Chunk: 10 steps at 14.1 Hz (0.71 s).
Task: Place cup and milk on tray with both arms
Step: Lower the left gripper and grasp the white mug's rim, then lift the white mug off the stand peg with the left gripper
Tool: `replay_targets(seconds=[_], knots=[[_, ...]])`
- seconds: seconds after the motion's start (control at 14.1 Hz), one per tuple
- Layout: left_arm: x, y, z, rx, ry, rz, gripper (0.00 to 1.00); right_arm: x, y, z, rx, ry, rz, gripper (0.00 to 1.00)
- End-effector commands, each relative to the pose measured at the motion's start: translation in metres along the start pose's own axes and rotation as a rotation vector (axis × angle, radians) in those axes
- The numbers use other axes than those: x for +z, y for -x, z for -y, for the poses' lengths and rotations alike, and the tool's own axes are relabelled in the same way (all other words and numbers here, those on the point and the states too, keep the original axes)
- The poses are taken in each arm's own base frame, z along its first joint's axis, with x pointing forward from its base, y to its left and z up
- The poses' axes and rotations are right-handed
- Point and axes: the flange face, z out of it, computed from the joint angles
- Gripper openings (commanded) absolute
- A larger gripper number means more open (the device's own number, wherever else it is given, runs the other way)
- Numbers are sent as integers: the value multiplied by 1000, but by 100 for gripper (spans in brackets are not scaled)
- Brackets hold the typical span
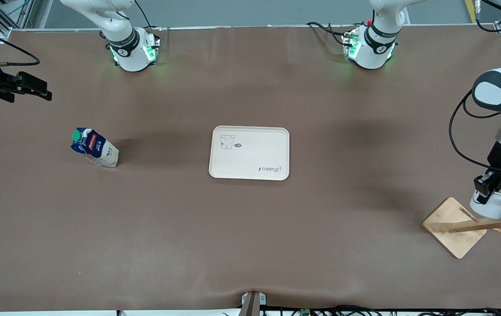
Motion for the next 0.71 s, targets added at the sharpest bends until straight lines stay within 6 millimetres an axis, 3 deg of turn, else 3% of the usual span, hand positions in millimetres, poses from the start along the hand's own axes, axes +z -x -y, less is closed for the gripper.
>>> replay_targets(seconds=[0.0, 0.64], knots=[[-28, 5, -18, 26, 16, 52, 0, -6, 7, -2, -6, -20, -10, 100], [-50, 13, -65, 37, 35, 245, 0, -6, 8, -2, -5, -22, -10, 100]])
